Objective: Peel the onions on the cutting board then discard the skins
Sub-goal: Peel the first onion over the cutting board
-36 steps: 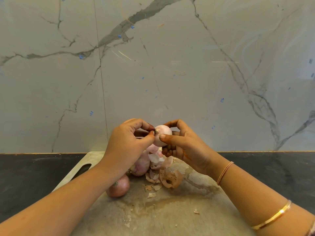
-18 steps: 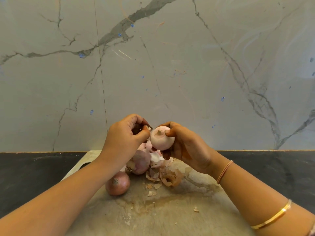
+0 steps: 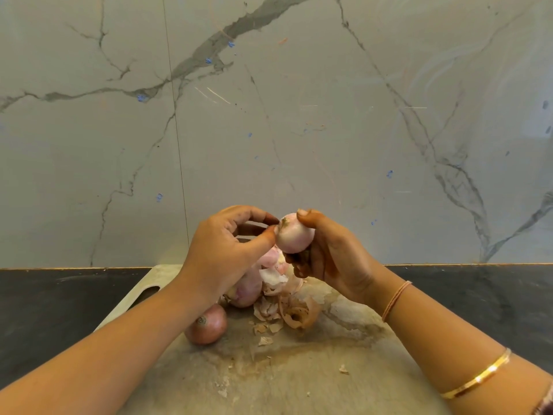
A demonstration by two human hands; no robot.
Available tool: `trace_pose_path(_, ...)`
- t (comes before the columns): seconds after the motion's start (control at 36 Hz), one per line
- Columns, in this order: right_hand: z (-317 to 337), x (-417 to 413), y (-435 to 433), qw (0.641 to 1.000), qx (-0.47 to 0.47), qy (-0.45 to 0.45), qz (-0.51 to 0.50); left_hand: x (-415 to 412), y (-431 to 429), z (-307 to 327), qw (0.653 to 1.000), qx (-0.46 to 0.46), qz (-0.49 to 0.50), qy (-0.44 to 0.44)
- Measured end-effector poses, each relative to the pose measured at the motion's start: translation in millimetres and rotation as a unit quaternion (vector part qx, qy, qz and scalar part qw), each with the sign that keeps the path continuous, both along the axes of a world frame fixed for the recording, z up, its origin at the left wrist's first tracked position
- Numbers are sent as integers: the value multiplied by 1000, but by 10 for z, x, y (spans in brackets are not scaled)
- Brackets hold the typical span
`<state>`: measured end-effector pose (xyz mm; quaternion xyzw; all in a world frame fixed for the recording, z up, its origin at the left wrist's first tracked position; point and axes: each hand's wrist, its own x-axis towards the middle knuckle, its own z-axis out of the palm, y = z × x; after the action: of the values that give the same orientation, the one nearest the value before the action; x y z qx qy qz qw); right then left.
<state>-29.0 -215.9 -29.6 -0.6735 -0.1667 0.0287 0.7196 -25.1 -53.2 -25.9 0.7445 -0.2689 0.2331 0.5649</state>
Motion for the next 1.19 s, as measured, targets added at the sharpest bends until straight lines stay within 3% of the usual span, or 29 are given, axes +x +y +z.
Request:
trace_pose_path(0.22, 9, -6, 18, 998, -42, -40, -18, 15, -13, -6, 1000, -8, -4, 10)
trace_pose_path(0.53, 26, -20, 54, 993, -89, -72, -39, 60, -6, -42, 990, 76, 79, -83)
trace_pose_path(0.81, 20, -21, 40, 995, -81, -35, -40, 81, 57, -12, 989, 109, 43, -92)
trace_pose_path(1.0, 7, -35, 48, 994, -93, -25, -53, 141, 117, -4, 996, 60, 31, -53)
trace_pose_path(1.19, 20, -12, -1, 999, -19, -2, -37, 124, 117, -33, 997, 65, 14, -50)
